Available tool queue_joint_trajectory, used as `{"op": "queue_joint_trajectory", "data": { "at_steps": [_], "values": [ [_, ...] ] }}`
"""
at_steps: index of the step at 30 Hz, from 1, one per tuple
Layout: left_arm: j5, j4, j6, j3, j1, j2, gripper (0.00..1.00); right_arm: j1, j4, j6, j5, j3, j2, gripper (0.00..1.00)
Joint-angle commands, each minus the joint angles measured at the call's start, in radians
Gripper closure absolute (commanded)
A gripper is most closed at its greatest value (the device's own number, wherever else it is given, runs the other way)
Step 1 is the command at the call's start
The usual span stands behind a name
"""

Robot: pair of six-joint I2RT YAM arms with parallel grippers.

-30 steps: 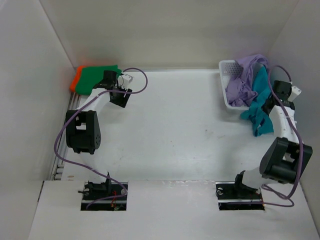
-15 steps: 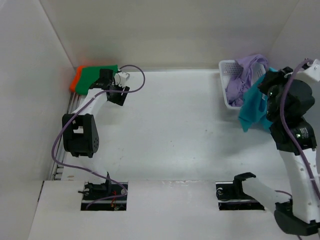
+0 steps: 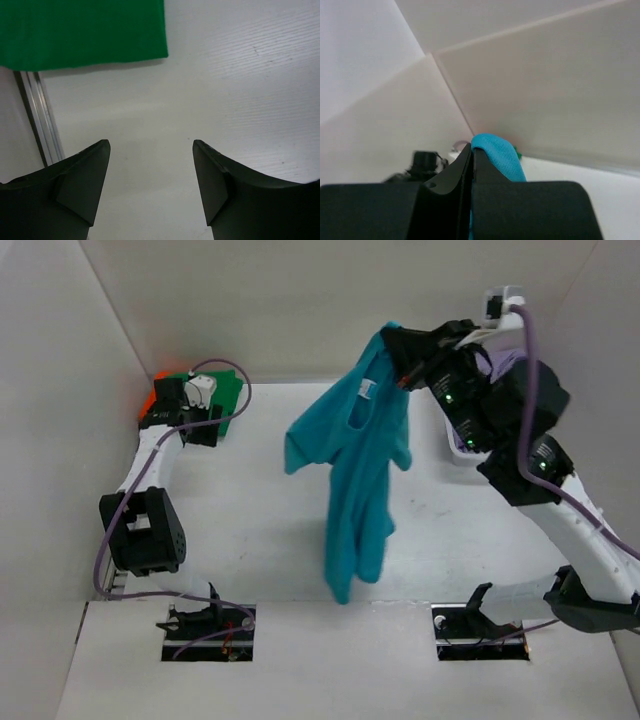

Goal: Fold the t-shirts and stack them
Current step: Move the tshirt to the center of the board, then flatten out the tshirt

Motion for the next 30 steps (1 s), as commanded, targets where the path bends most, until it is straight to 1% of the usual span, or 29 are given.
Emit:
{"op": "queue_joint_trajectory", "data": {
  "at_steps": [1,3,4,5,6,7,8,9,10,12,14,16,18,20,22,24,27,30],
  "values": [
    [0.027,0.052,-0.044,-0.026,0.048,-0.078,0.33,-0.072,0.039,0.114,-0.064,-0.079,-0.019,1.00],
    [0.032,0.060,-0.050,-0.031,0.070,-0.088,0.33,-0.150,0.021,0.225,-0.061,-0.203,-0.050,0.98],
    [0.033,0.060,-0.050,-0.032,0.077,-0.088,0.33,-0.195,0.004,0.281,-0.059,-0.266,-0.061,0.95],
    [0.033,0.060,-0.050,-0.031,0.082,-0.088,0.33,-0.239,-0.025,0.346,-0.058,-0.327,-0.064,0.90],
    [0.033,0.060,-0.050,-0.029,0.082,-0.088,0.32,-0.287,-0.066,0.404,-0.070,-0.378,-0.053,0.82],
    [0.033,0.059,-0.047,-0.029,0.082,-0.087,0.32,-0.334,-0.118,0.441,-0.091,-0.418,-0.027,0.67],
    [0.033,0.054,-0.040,-0.028,0.074,-0.085,0.32,-0.370,-0.163,0.458,-0.114,-0.443,0.002,0.57],
    [0.033,0.048,-0.032,-0.028,0.064,-0.082,0.31,-0.414,-0.222,0.471,-0.150,-0.464,0.045,0.51],
    [0.032,0.042,-0.020,-0.029,0.047,-0.082,0.31,-0.443,-0.266,0.472,-0.171,-0.484,0.081,0.47],
    [0.027,0.014,0.022,-0.046,0.006,-0.094,0.32,-0.468,-0.277,0.460,-0.171,-0.547,0.102,0.39],
    [0.038,-0.035,0.097,-0.081,-0.042,-0.124,0.32,-0.462,-0.238,0.440,-0.155,-0.627,0.077,0.36],
    [0.045,-0.092,0.192,-0.140,-0.100,-0.163,0.33,-0.461,-0.223,0.442,-0.156,-0.706,0.047,0.36],
    [0.050,-0.164,0.275,-0.204,-0.178,-0.200,0.35,-0.461,-0.217,0.448,-0.164,-0.777,0.031,0.38],
    [0.050,-0.237,0.321,-0.265,-0.278,-0.228,0.38,-0.450,-0.215,0.449,-0.177,-0.845,0.037,0.40],
    [0.058,-0.285,0.335,-0.314,-0.378,-0.248,0.39,-0.422,-0.212,0.468,-0.196,-0.895,0.069,0.41],
    [0.085,-0.293,0.330,-0.368,-0.493,-0.275,0.40,-0.395,-0.202,0.488,-0.204,-0.923,0.121,0.41],
    [0.119,-0.259,0.292,-0.407,-0.646,-0.295,0.39,-0.372,-0.157,0.514,-0.216,-0.935,0.203,0.41],
    [0.146,-0.190,0.226,-0.408,-0.738,-0.266,0.38,-0.369,-0.100,0.546,-0.248,-0.941,0.273,0.41]
  ]
}}
